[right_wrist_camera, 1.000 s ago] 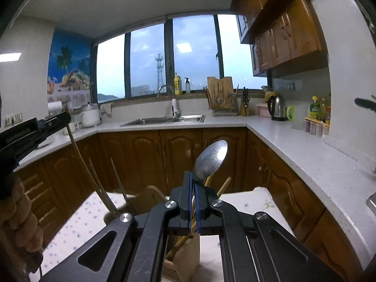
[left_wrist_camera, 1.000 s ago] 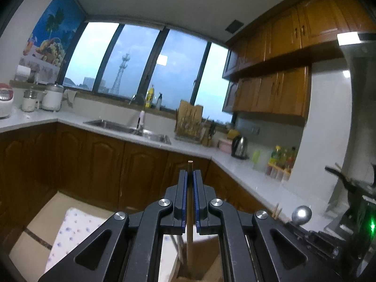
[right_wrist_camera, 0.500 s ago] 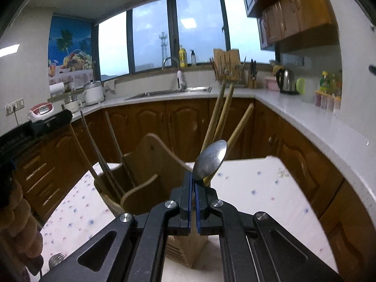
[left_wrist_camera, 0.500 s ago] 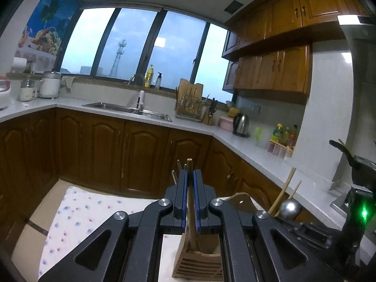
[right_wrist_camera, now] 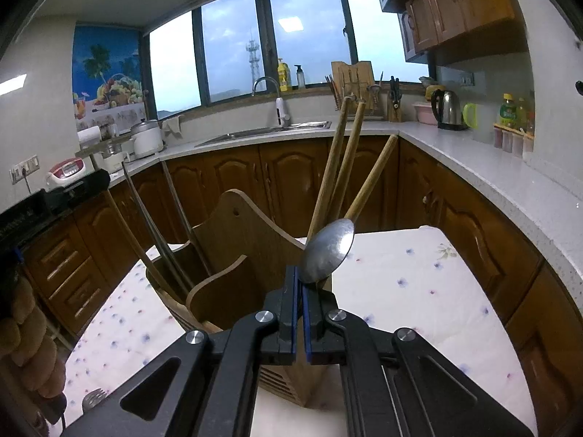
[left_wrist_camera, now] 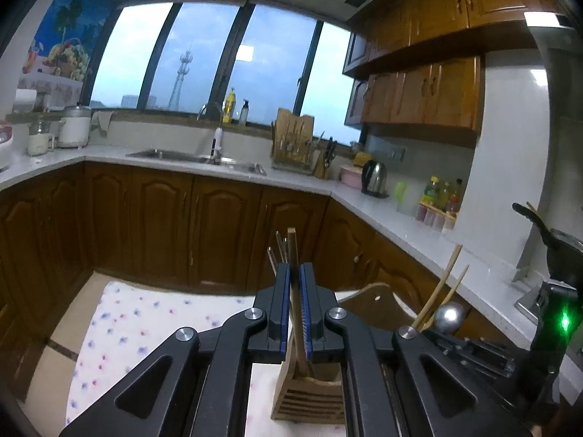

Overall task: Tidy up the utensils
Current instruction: 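Lift the spoon and chopstick and carry them over the wooden holder, then open the right tool to drop the spoon while the left tool drops its chopstick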

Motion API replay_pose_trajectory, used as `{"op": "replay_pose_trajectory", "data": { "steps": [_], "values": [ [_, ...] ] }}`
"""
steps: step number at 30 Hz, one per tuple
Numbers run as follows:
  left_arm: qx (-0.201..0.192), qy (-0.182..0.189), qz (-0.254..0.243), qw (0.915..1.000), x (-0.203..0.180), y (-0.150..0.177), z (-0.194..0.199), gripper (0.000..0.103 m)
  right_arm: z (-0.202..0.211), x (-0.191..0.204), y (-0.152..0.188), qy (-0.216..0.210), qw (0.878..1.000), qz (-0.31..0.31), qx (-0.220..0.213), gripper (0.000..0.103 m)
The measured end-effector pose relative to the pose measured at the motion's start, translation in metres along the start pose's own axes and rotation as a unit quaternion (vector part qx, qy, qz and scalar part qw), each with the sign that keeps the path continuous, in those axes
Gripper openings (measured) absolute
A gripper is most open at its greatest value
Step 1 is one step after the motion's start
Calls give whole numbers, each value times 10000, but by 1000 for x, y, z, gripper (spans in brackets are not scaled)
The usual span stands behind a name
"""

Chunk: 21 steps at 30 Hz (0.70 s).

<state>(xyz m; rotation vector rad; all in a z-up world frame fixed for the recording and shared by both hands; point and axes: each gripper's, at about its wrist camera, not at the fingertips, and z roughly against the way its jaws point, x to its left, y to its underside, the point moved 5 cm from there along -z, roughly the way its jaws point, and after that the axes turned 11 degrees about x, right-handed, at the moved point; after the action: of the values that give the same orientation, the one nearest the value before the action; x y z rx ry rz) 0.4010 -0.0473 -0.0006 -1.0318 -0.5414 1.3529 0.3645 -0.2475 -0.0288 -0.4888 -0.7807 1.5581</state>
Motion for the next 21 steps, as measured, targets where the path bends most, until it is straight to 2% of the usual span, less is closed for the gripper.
{"op": "replay_pose_trajectory", "data": {
  "steps": [5,13,15,17,21],
  "values": [
    [172,-4,68,9998,1,-6,-2,4,0,1,1,3,10000,14,18,7],
    [219,-10,49,9997,-2,-14,-1,4,0,2,4,115,9999,101,60,7],
    [229,-17,53,9997,-1,-14,0,4,-2,0,5,181,9997,88,120,13],
    [239,-22,58,9997,-1,-12,0,4,-2,-1,7,186,9997,44,141,25],
    [257,-27,76,9996,-2,-10,1,4,1,-3,10,184,9997,11,158,29]
  ]
}}
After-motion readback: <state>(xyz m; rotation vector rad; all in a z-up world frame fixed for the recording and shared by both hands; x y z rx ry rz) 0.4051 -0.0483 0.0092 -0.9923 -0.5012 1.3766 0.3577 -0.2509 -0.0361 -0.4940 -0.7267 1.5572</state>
